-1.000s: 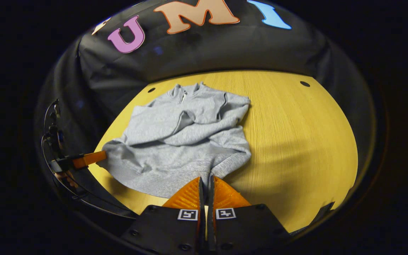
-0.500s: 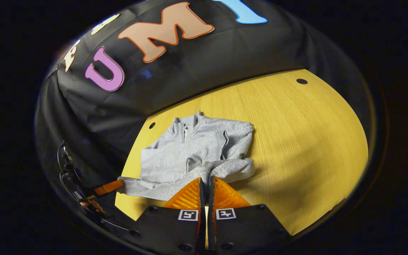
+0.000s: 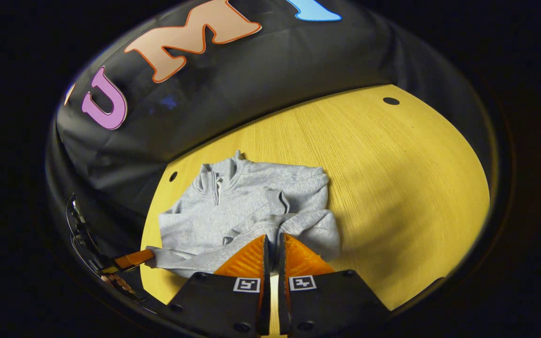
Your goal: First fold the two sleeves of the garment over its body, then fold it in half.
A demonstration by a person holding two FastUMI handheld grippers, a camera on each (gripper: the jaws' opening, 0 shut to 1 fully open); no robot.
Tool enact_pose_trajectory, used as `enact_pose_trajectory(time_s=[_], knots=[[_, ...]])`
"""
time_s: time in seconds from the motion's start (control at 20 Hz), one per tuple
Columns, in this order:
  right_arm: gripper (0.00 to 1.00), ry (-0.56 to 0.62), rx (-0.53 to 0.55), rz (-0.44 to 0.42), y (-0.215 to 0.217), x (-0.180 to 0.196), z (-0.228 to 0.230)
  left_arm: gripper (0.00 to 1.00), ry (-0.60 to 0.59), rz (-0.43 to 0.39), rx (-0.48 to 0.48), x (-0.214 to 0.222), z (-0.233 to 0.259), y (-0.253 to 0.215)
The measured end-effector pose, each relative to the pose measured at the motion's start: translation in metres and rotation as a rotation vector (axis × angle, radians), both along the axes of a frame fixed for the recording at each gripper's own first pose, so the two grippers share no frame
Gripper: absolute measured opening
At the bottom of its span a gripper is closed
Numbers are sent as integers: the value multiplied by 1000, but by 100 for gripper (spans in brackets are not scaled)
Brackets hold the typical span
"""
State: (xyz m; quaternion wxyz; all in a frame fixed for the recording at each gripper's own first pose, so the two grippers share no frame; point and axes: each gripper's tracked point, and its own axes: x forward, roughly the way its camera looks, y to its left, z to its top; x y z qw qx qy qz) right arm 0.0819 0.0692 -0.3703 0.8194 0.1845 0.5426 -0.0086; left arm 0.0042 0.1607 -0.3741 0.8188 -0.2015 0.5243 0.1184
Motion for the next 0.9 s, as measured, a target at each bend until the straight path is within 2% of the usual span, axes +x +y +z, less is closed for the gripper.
enact_pose_trajectory(time_s=[0.05, 0.1, 0.15, 0.2, 0.25, 0.3, 0.35, 0.4, 0.55, 0.6, 0.65, 0.9], knots=[[9, -1, -7, 1, 1, 2, -3, 0, 11, 3, -3, 1, -4, 0], [13, -3, -18, 1, 2, 3, -5, 1, 17, 4, -5, 2, -6, 0], [7, -4, -28, 5, 2, 3, -7, 1, 19, 5, -5, 4, -9, 1], [18, -8, -32, 8, 3, 4, -7, 2, 16, 5, -1, 6, -8, 1], [13, -17, -37, 10, 3, 6, -6, 5, 11, 5, 4, 8, -7, 3], [28, -37, -29, 3, 4, 10, -2, 7, -18, -1, 5, 14, -3, 3], [37, -58, -8, -9, 8, 15, 3, 13, -60, -4, 17, 23, 1, 6], [34, -79, 6, -29, 8, 22, 7, 19, -91, -13, 23, 32, 5, 6], [96, -184, -31, -74, -7, 43, 25, 87, -209, -39, 116, 58, 26, 16], [90, -220, -54, -74, -12, 48, 31, 95, -246, -55, 151, 65, 34, 18], [96, -254, -76, -66, -15, 51, 37, 95, -273, -73, 176, 69, 42, 18], [96, -417, -188, -8, -26, 62, 77, 96, -384, -103, 328, 85, 83, 24]])
